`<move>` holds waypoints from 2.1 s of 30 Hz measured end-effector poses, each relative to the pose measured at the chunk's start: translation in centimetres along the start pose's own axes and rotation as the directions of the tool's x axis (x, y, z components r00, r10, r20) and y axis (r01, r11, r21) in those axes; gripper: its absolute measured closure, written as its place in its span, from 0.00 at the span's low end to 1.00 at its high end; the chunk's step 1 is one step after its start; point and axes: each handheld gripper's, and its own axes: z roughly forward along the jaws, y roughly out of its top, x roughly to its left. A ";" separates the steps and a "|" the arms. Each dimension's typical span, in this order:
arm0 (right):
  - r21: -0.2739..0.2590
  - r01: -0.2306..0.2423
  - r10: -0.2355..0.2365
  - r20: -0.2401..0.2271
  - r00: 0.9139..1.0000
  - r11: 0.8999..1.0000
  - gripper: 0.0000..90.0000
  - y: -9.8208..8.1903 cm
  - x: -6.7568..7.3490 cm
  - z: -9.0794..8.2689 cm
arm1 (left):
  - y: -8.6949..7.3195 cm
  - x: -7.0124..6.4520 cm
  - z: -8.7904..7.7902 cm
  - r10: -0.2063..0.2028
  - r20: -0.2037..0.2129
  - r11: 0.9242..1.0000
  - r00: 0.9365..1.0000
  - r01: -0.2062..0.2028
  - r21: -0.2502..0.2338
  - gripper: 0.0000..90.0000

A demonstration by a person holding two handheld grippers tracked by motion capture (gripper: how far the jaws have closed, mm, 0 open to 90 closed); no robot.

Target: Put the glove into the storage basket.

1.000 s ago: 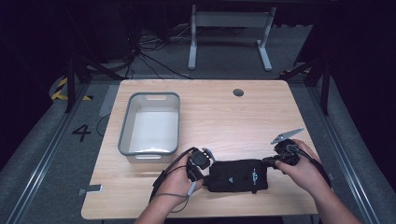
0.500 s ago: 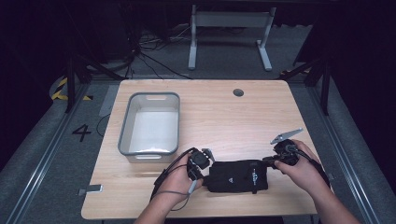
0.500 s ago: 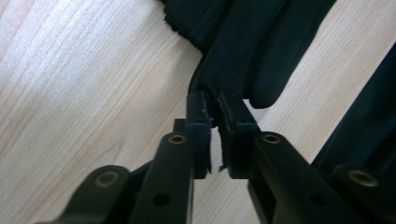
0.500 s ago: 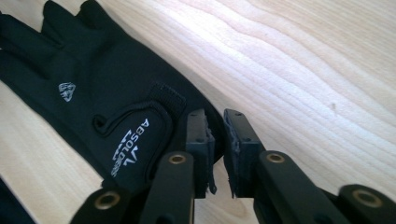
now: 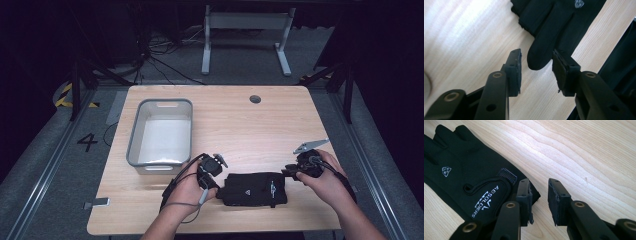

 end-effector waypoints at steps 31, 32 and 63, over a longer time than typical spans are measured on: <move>-0.074 -0.104 0.104 -0.001 0.995 0.992 0.73 -2.2 -1.7 -2.6 | 3.4 -2.2 0.0 0.141 0.011 0.974 0.990 -0.136 -0.181 0.52; -0.074 -0.104 0.104 -0.001 0.995 0.992 0.73 -2.2 -1.7 -2.6 | 3.4 -2.2 0.0 0.141 0.011 0.974 0.990 -0.136 -0.181 0.52; -0.089 -0.158 0.156 -0.025 0.987 0.983 0.69 -4.3 -2.2 -3.8 | 7.4 -4.3 7.3 0.357 0.052 0.931 0.933 -0.350 -0.107 0.39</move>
